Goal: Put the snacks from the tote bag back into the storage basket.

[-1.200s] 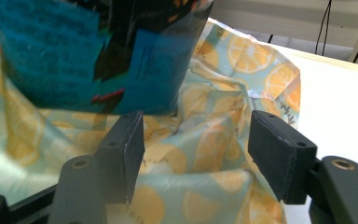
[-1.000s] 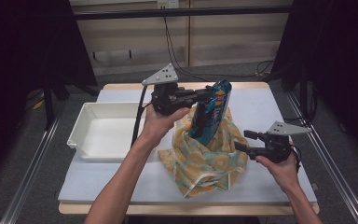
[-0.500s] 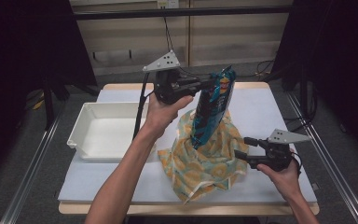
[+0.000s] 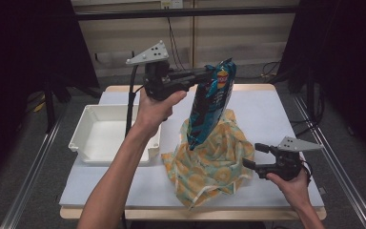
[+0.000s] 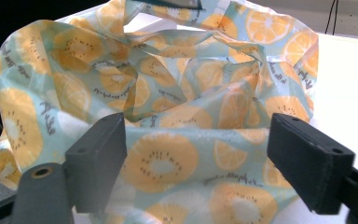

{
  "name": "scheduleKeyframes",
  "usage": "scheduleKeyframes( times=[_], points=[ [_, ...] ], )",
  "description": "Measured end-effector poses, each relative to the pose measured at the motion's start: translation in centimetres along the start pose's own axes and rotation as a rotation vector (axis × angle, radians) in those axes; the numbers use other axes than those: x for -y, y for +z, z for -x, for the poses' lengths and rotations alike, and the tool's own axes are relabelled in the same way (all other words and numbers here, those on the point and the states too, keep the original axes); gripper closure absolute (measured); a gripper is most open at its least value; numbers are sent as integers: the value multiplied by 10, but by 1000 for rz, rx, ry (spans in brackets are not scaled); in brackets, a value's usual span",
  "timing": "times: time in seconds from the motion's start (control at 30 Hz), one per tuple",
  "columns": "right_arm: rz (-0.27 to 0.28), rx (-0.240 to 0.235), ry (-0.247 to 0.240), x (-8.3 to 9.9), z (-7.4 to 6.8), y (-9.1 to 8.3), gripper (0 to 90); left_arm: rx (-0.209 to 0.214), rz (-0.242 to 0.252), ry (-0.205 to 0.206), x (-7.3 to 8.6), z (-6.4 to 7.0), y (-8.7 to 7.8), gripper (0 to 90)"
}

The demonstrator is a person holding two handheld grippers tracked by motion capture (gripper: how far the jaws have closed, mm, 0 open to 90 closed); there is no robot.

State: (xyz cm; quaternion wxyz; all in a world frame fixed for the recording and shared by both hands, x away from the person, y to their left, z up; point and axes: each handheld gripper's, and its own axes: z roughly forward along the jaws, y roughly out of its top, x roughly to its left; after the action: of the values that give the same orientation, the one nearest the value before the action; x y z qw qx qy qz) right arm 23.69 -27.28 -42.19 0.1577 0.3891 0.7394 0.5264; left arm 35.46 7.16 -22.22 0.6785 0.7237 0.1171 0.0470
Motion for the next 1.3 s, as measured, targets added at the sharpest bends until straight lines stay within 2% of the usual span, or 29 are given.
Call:
scheduleKeyframes(
  times=[0.1, 0.13, 0.37, 0.4, 0.5, 0.57, 0.63, 0.7, 0.87, 0.93, 1.03, 1.2, 1.3],
  points=[
    [7, 3, 2, 4, 0, -2, 164, -11, 0, 13, 0, 0, -11, 892],
    [14, 3, 12, 6, 0, -4, 157, -18, 9, 10, -3, -1, -18, 892],
    [21, 16, 11, 8, -1, -6, 157, -49, 18, 12, -9, -8, -41, 892],
    [26, 12, 7, 8, -1, -6, 158, -71, 20, 1, -8, -10, -48, 892],
    [25, 13, 4, 9, -2, -6, 157, -86, 13, -3, -8, -13, -55, 892],
    [24, 10, 3, 10, -2, -6, 151, -105, 28, 0, -8, -15, -64, 893],
    [26, 10, 4, 10, -2, -6, 147, -104, 39, -8, -9, -16, -69, 892],
    [28, 17, 8, 11, -1, -6, 147, -119, 22, 5, -11, -17, -74, 893],
    [36, 18, 5, 12, -2, -8, 147, -151, 28, -5, -9, -22, -83, 893],
    [38, 17, 4, 12, -2, -8, 144, -164, 16, 3, -8, -25, -88, 893],
    [42, 18, 7, 12, -2, -8, 131, -193, 25, -14, -4, -30, -97, 893],
    [53, 23, 6, 13, -2, -10, 118, -230, 17, -14, -1, -35, -111, 893],
    [55, 22, 7, 14, -1, -10, 114, -251, 16, -39, 2, -39, -118, 893]
  ],
)
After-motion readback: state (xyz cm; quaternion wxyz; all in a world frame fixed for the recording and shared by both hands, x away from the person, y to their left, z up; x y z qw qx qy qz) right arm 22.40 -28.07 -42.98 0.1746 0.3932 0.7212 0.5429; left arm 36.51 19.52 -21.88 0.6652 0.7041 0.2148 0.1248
